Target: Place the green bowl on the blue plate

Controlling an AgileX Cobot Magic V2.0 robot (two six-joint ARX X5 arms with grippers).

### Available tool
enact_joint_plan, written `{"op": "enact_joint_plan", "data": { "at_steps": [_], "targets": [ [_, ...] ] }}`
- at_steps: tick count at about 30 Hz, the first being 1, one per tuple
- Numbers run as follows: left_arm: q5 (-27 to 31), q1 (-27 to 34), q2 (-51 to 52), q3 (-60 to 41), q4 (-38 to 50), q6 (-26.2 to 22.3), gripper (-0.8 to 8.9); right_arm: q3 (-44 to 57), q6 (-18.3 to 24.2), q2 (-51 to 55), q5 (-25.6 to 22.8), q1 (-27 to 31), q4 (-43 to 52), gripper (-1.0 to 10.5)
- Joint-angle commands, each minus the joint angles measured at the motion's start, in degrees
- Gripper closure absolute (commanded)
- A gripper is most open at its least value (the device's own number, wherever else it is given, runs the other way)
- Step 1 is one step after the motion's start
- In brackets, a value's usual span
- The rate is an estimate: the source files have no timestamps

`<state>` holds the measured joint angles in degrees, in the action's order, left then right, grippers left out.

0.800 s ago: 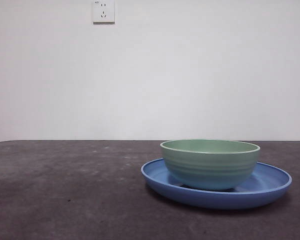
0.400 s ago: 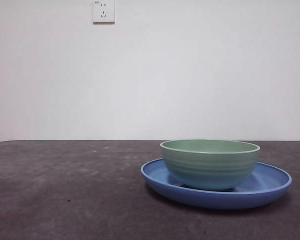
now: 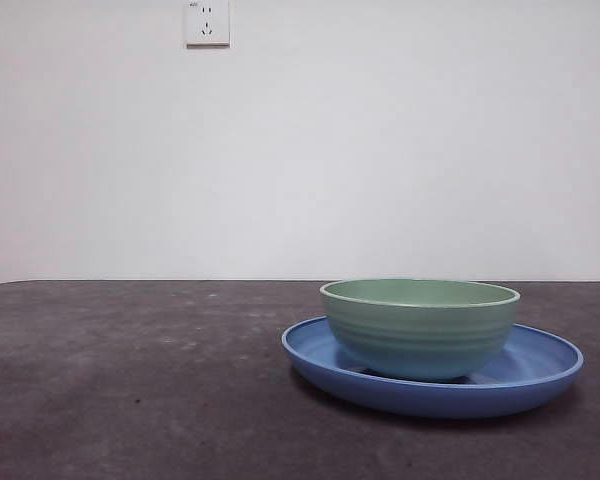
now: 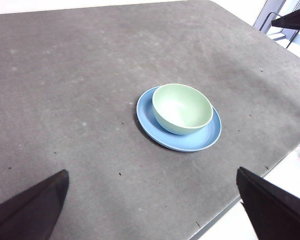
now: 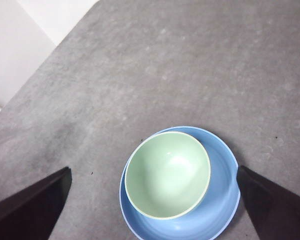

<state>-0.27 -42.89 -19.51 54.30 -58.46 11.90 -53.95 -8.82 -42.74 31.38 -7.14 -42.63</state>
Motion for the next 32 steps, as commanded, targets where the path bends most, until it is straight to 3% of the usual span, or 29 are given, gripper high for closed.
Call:
{"op": "enact_joint_plan", "data": {
  "at_steps": [1,6,15,19,25,32],
  "targets": [
    [0.1,-0.5,-0.2,0.4,0.7,-0.5,1.8,-1.1,-0.4,-0.3,0.1,-0.2,0.3,3.5],
    [0.1,-0.5,-0.2,0.4,0.7,-0.5,1.8,-1.1,-1.0,-2.2,0.1,-0.2,-2.8,3.5],
    [0.1,-0.5,-0.2,0.4,0.9,-0.5,1.8,-1.1,0.3,-14.8,1.1,-0.1,-7.4,3.5],
    [0.1,-0.5,-0.2,0.4,0.9,-0.5,1.8,-1.1,1.0,-21.8,1.6,0.6,-5.3,3.5],
    [0.1,-0.5,-0.2,0.4,0.9,-0.5,1.8,-1.1,1.3,-30.2,1.6,2.8,0.4,4.6],
    [0.1,-0.5,-0.2,0.4,0.9,-0.5,1.8,-1.1,1.9,-38.9,1.7,5.6,3.5,4.7]
  ]
}}
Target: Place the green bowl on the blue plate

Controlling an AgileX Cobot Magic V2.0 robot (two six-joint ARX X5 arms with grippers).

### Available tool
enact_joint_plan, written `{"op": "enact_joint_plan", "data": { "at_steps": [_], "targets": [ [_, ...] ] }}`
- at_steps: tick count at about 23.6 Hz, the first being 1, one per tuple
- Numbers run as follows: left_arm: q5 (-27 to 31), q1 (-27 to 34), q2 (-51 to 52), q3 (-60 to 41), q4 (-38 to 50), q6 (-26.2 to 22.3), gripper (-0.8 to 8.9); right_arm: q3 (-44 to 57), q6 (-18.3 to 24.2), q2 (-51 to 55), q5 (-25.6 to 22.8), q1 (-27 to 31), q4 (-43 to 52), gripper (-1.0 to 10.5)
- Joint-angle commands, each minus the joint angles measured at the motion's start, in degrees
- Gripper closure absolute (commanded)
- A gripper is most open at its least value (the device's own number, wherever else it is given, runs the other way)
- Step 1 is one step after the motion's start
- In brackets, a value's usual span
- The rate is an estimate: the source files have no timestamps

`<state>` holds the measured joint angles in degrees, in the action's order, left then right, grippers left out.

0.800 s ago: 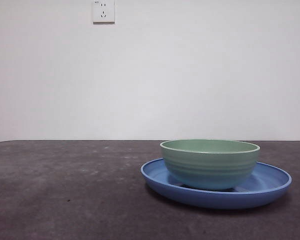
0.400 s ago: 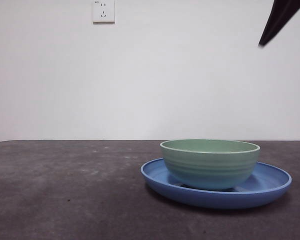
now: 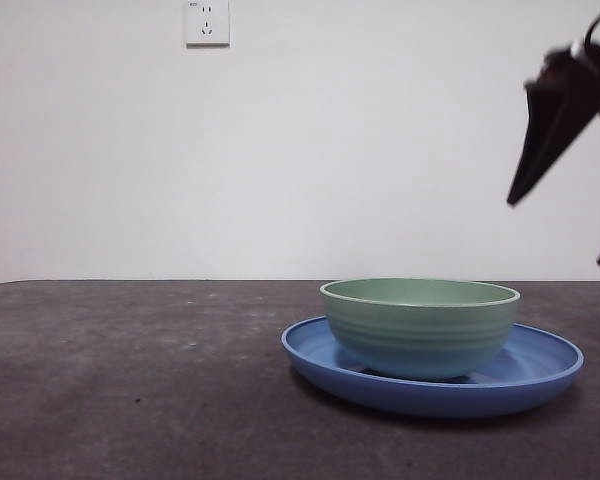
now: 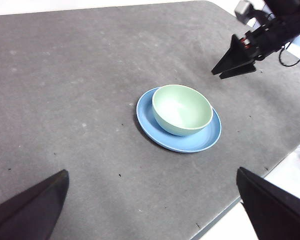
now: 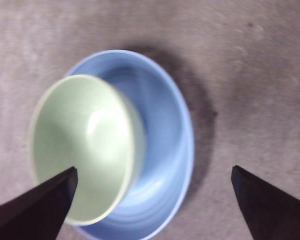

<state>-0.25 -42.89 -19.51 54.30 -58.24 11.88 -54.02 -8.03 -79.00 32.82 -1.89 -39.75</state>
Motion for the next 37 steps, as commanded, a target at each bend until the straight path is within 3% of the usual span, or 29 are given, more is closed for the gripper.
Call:
{"op": "enact_joint_plan", "data": {
  "at_steps": [1,13,20,27,32,37],
  "targets": [
    [0.1,-0.5,-0.2,0.4,0.7,-0.4,1.8,-1.0,1.3,-3.8,0.2,0.4,0.8,4.7],
    [0.1,-0.5,-0.2,0.4,0.7,-0.4,1.8,-1.0,4.0,-15.0,0.5,-0.1,4.5,7.0],
    [0.1,-0.5,-0.2,0.4,0.9,-0.4,1.8,-1.0,4.4,-17.3,0.1,-3.4,5.5,7.5],
    [0.1,-0.5,-0.2,0.4,0.9,-0.4,1.8,-1.0,4.0,-19.2,-2.4,-4.8,5.2,9.4],
    [0.1,-0.5,-0.2,0.4,0.9,-0.4,1.8,-1.8,3.4,-19.0,-2.8,-4.8,4.5,9.4],
    [0.1,-0.5,-0.2,0.4,0.9,-0.4,1.8,-8.9,3.3,-19.0,-2.8,-6.0,-1.4,9.4]
  ]
}}
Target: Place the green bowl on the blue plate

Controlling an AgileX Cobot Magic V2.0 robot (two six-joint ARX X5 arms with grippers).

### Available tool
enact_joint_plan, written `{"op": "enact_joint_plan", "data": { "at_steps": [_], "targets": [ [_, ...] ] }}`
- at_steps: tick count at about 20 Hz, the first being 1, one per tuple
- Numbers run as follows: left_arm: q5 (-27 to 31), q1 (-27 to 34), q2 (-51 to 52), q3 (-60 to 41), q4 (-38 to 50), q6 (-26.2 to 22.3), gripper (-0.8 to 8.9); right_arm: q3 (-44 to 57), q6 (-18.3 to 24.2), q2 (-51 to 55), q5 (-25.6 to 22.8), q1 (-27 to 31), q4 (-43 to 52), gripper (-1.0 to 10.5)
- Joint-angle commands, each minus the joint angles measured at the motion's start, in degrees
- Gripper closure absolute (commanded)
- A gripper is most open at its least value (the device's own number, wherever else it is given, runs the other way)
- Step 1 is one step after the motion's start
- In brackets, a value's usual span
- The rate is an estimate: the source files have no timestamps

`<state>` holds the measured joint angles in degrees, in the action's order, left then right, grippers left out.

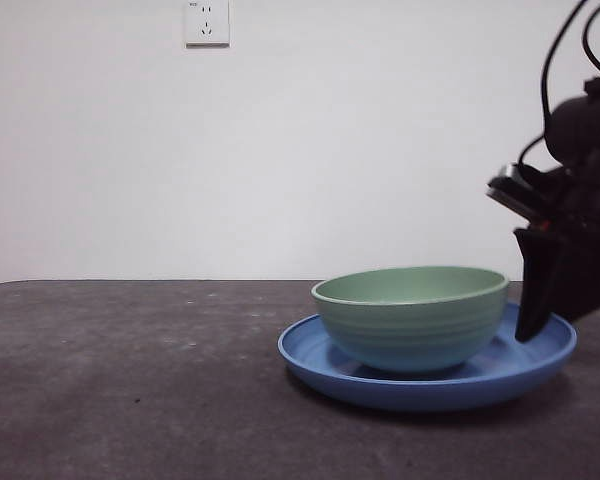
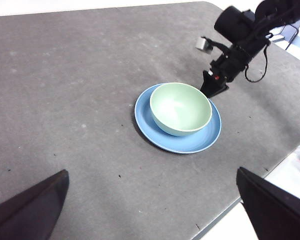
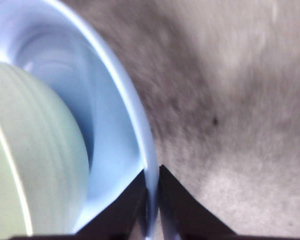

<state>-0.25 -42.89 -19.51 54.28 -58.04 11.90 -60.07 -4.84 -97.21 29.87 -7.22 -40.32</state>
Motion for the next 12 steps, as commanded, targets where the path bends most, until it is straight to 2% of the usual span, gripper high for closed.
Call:
{"op": "enact_joint_plan", "data": {
  "at_steps": [1,5,12],
  "targets": [
    [0.1,-0.5,-0.2,0.4,0.7,-0.5,1.8,-4.4,-0.2,-0.8,0.1,-1.4,-1.7,9.4],
    [0.1,-0.5,-0.2,0.4,0.7,-0.5,1.8,-9.0,-3.3,-0.8,0.1,-5.5,-2.5,9.4],
    [0.1,-0.5,-0.2,0.4,0.7,-0.5,1.8,-9.4,-10.1,-2.5,0.1,-14.1,3.3,9.4]
  ]
}}
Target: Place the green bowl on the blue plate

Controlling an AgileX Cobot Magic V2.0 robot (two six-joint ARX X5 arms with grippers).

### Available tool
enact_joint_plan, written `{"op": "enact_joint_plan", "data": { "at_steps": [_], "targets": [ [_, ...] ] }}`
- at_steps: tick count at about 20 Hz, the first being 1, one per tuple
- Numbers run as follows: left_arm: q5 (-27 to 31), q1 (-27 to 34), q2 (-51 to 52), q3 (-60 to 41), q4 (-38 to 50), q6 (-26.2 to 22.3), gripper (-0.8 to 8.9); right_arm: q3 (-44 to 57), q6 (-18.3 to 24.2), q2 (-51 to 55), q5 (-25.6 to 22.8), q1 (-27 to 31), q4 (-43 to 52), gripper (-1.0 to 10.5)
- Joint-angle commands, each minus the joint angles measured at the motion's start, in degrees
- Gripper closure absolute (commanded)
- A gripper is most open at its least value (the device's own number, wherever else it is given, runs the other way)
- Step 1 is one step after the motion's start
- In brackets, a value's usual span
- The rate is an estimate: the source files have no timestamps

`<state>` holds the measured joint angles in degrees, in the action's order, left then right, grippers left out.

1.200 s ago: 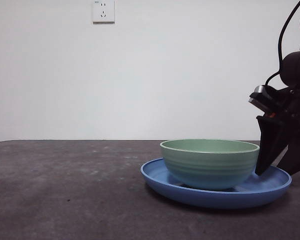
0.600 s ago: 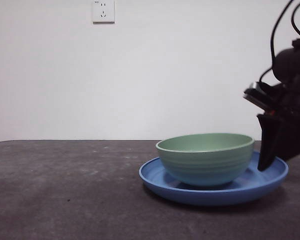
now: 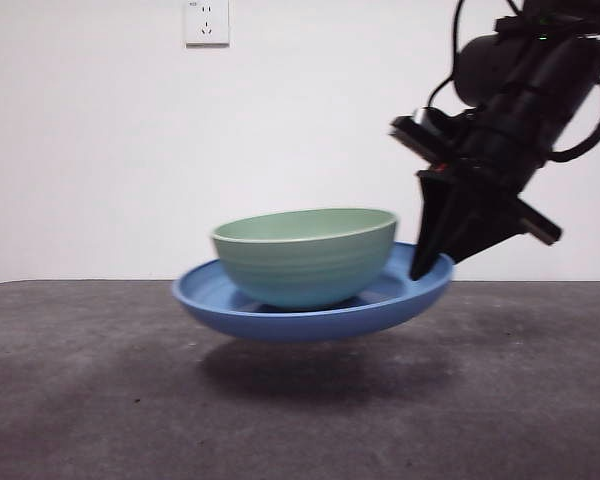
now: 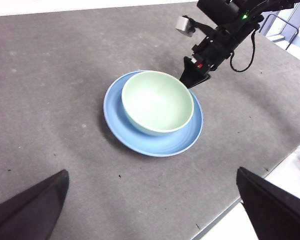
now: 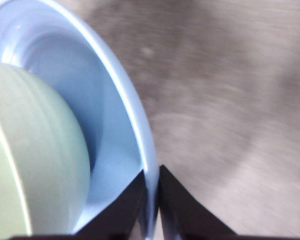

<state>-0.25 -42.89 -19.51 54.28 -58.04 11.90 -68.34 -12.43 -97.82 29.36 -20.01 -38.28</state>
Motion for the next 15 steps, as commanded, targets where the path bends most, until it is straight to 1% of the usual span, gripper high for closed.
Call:
{"op": "enact_joint_plan", "data": {
  "at_steps": [1,4,9,12,15],
  "targets": [
    [0.1,-0.5,-0.2,0.4,0.7,-0.5,1.8,-1.2,-2.9,-2.4,0.6,-1.9,1.8,9.4],
    [0.1,-0.5,-0.2,0.4,0.7,-0.4,1.8,-1.2,-4.5,-5.0,0.8,-2.6,3.3,9.4],
    [0.1,-0.5,-0.2,0.4,0.7,-0.5,1.8,-1.2,-6.0,-9.4,1.1,-2.6,6.4,9.4],
    [0.1,-0.5,-0.2,0.4,0.7,-0.5,1.8,-1.2,-5.8,-11.3,3.2,-2.6,7.3,9.4],
    [0.1,-0.5,-0.2,0.4,0.7,-0.5,1.8,-1.2,-5.7,-11.6,3.4,-2.8,8.5,9.3]
  ]
}}
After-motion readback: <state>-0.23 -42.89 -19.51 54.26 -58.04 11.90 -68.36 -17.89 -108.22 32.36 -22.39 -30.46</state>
